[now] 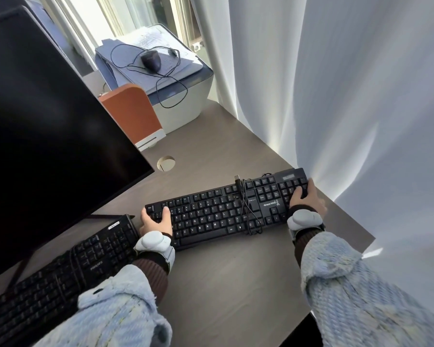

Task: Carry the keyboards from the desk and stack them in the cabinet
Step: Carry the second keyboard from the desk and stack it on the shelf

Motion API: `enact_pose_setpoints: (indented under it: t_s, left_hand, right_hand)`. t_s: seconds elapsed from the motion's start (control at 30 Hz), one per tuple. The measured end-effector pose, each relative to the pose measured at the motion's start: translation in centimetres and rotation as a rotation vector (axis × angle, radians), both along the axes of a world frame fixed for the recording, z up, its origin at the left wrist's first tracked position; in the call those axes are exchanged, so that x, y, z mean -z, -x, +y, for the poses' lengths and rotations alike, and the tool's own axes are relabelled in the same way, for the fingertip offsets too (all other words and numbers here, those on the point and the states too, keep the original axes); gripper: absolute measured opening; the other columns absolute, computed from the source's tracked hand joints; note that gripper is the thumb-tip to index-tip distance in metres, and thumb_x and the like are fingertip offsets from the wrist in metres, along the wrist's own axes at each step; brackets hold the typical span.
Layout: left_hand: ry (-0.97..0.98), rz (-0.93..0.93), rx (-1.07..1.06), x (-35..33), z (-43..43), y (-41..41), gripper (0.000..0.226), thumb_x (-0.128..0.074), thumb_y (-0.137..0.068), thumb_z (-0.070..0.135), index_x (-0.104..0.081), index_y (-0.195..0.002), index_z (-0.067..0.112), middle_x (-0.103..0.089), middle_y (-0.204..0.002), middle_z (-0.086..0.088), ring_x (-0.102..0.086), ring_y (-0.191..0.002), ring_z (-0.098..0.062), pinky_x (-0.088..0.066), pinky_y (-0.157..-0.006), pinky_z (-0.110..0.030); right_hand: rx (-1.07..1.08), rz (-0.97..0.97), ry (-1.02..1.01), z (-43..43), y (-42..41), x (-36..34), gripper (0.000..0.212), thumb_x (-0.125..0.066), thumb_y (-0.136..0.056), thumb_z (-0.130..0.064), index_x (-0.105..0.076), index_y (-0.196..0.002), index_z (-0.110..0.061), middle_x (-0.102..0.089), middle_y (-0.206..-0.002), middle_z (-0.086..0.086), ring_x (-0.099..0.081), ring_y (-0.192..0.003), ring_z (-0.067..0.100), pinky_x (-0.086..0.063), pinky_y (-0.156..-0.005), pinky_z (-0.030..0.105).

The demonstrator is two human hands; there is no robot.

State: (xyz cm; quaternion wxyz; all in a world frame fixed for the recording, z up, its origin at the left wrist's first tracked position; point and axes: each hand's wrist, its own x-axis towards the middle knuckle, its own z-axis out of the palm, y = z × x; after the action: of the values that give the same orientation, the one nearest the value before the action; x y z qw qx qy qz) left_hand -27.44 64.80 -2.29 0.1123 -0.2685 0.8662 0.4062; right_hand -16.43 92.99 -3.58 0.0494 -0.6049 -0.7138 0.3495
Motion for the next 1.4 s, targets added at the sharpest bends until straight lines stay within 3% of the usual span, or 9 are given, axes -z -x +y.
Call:
enact_pose_setpoints:
  t_s: [0.27,0.47,0.77,0.97,1.1,1.3,1.4]
  left_hand:
    - [-0.090,-0.045,-0.017,-1.7,-1.6,-1.5,0.069,-0.050,-0.091,0.044,-0.025,-0.150,0.019,-0.039,-0.149,-0.019,-0.037,-0.138,-0.035,-0.021,-0.116,-0.043]
    - [-0.123,0.026,-0.108,-5.1,-3.9,-4.2,0.065,-0.052,-0.091,0.040,-0.030,-0.148,0.018,-0.044,-0.144,-0.021,-0.040,-0.135,-0.036,-0.023,-0.114,-0.039]
    - [-0.154,0.142,-0.243,-10.7,-10.2,-9.4,0.059,-0.045,-0.093,0.044,-0.038,-0.142,0.013,-0.051,-0.140,-0.016,-0.044,-0.132,-0.034,-0.026,-0.114,-0.038]
    - [-0.181,0.198,-0.332,-14.3,-15.9,-14.3,0.062,-0.044,-0.094,0.043,-0.030,-0.147,0.013,-0.046,-0.145,-0.016,-0.040,-0.135,-0.034,-0.025,-0.113,-0.036]
    - [-0.197,0.238,-0.409,-16.1,-20.6,-18.2,0.056,-0.042,-0.096,0.039,-0.036,-0.142,0.007,-0.049,-0.141,-0.018,-0.043,-0.131,-0.034,-0.027,-0.109,-0.035]
    - [-0.237,0.348,-0.585,-17.1,-30.7,-24.3,0.047,-0.035,-0.099,0.034,-0.050,-0.116,-0.007,-0.056,-0.111,-0.026,-0.052,-0.118,-0.040,-0.035,-0.101,-0.039]
    - [-0.191,0.368,-0.667,-17.4,-36.5,-28.5,0.056,-0.032,-0.100,0.036,-0.047,-0.128,-0.010,-0.052,-0.131,-0.032,-0.049,-0.123,-0.042,-0.034,-0.104,-0.040]
  right_hand:
    - [0.054,0.036,0.055,-0.6,-2.0,-2.6,0.053,-0.034,-0.092,-0.056,-0.034,-0.144,-0.042,-0.049,-0.133,0.025,-0.045,-0.126,0.040,-0.037,-0.107,0.044]
    - [-0.033,0.090,-0.020,-2.1,-3.6,-5.2,0.054,-0.036,-0.093,-0.053,-0.036,-0.144,-0.038,-0.062,-0.119,0.020,-0.052,-0.120,0.036,-0.038,-0.104,0.037]
    - [-0.199,0.088,0.025,-7.5,-5.3,-9.2,0.056,-0.031,-0.092,-0.059,-0.031,-0.145,-0.040,-0.056,-0.124,0.026,-0.042,-0.125,0.038,-0.031,-0.110,0.044]
    - [-0.317,0.146,0.063,-12.7,-6.5,-12.0,0.057,-0.032,-0.088,-0.063,-0.036,-0.140,-0.041,-0.050,-0.124,0.028,-0.046,-0.120,0.042,-0.037,-0.104,0.049]
    - [-0.416,0.171,0.072,-17.3,-7.2,-14.1,0.057,-0.033,-0.085,-0.066,-0.041,-0.136,-0.041,-0.051,-0.121,0.027,-0.049,-0.115,0.043,-0.039,-0.102,0.050]
    - [-0.595,0.195,0.041,-27.1,-9.4,-16.9,0.056,-0.034,-0.083,-0.067,-0.040,-0.133,-0.043,-0.053,-0.114,0.026,-0.052,-0.112,0.043,-0.042,-0.097,0.047]
    - [-0.675,0.172,0.050,-33.0,-11.4,-18.0,0.060,-0.033,-0.083,-0.069,-0.035,-0.138,-0.044,-0.051,-0.119,0.025,-0.049,-0.116,0.042,-0.042,-0.099,0.046]
